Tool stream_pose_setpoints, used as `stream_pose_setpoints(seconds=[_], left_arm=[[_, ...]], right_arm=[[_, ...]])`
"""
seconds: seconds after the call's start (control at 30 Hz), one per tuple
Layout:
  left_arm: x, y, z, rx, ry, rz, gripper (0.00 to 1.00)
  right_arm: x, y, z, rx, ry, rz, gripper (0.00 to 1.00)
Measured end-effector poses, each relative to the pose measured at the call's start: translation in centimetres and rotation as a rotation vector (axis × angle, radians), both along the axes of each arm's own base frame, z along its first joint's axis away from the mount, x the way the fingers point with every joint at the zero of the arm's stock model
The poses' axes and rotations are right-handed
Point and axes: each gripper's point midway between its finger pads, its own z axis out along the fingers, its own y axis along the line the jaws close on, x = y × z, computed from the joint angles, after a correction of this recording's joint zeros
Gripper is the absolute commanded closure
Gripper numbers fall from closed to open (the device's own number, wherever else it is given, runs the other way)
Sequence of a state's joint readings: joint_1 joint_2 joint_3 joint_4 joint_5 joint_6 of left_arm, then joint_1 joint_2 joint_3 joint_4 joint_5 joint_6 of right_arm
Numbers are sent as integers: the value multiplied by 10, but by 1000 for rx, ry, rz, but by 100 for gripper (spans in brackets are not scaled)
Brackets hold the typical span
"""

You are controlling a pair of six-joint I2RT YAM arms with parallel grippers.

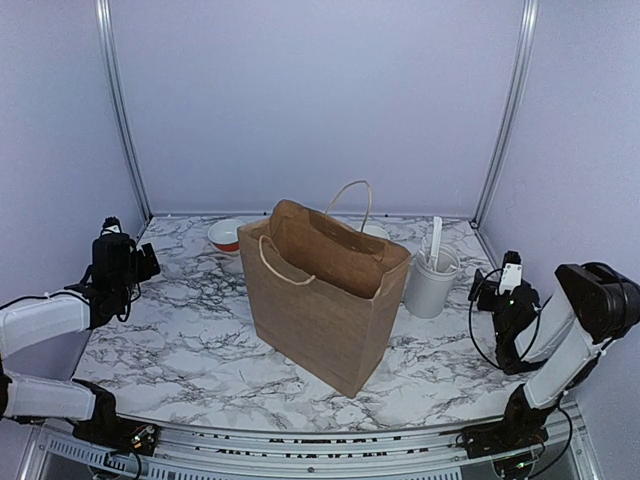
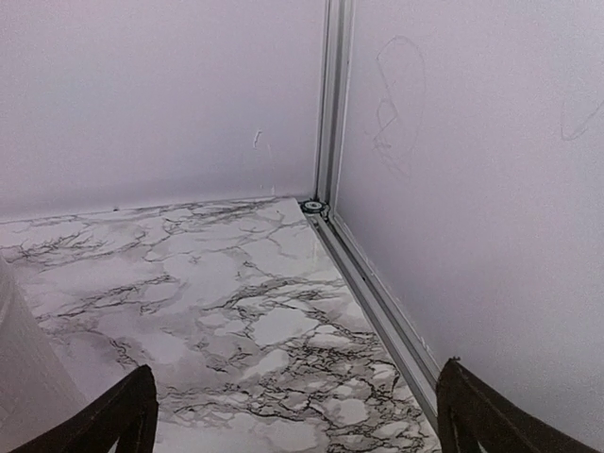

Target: Pack the takeout coffee

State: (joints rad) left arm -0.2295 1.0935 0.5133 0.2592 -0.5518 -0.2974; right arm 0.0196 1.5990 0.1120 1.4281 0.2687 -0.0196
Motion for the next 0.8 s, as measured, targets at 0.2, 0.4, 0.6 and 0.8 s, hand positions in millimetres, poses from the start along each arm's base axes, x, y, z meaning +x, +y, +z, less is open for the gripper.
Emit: stream_pose_setpoints(seconds=[0.2,0.4,0.6,0.8], left_arm=[[8,28,-31,96,28,81,1],[15,35,-62,167,53,94,1],[23,38,-53,188,-16,90,1],[20,45,-59,180,-59,81,1]], right_arm=[[13,8,16,-28,-43,36,0],[20,18,21,-55,-48,61,0],[20,18,18,-59,-33,61,0],[21,18,16,-59,-24,62,0]])
